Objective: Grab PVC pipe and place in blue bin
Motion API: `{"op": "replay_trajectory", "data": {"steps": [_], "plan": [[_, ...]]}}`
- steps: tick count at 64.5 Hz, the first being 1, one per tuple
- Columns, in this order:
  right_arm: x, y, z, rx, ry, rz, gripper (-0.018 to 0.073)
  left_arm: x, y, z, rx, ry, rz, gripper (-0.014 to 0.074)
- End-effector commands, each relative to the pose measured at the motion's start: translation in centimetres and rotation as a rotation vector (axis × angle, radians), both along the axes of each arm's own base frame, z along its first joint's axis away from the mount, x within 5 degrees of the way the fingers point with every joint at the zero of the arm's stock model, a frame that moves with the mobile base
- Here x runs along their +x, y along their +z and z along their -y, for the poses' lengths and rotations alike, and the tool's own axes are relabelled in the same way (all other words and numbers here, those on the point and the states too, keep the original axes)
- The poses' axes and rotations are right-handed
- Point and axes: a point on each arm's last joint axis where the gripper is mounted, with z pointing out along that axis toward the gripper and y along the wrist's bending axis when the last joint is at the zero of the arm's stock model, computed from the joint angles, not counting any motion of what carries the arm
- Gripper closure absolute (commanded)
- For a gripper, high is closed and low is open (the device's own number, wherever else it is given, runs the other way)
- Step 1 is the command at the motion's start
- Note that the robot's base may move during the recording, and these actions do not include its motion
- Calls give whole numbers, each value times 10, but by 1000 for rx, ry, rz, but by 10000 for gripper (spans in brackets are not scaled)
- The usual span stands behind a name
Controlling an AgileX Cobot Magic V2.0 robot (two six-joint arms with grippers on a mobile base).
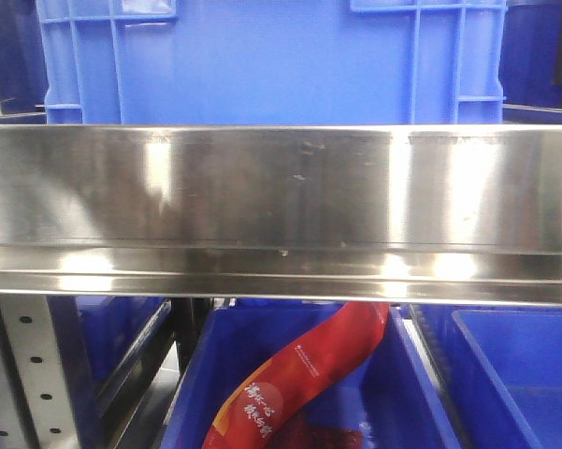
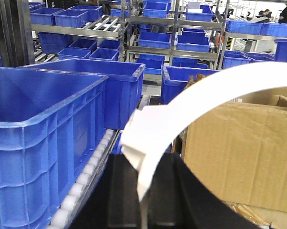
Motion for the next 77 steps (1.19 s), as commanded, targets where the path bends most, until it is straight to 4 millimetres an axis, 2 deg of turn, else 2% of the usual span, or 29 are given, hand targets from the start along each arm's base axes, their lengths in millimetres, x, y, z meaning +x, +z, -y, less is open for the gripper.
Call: {"op": "replay_trajectory", "data": {"steps": [1, 64, 77], "plan": [[-1, 3, 0, -15, -3, 30, 721, -1, 4, 1, -13, -7, 34, 707], [-1, 3, 0, -15, -3, 30, 721, -1, 4, 1, -13, -7, 36, 707], [2, 0, -2, 35, 21, 11, 721, -1, 4, 1, -13, -7, 41, 707]]}}
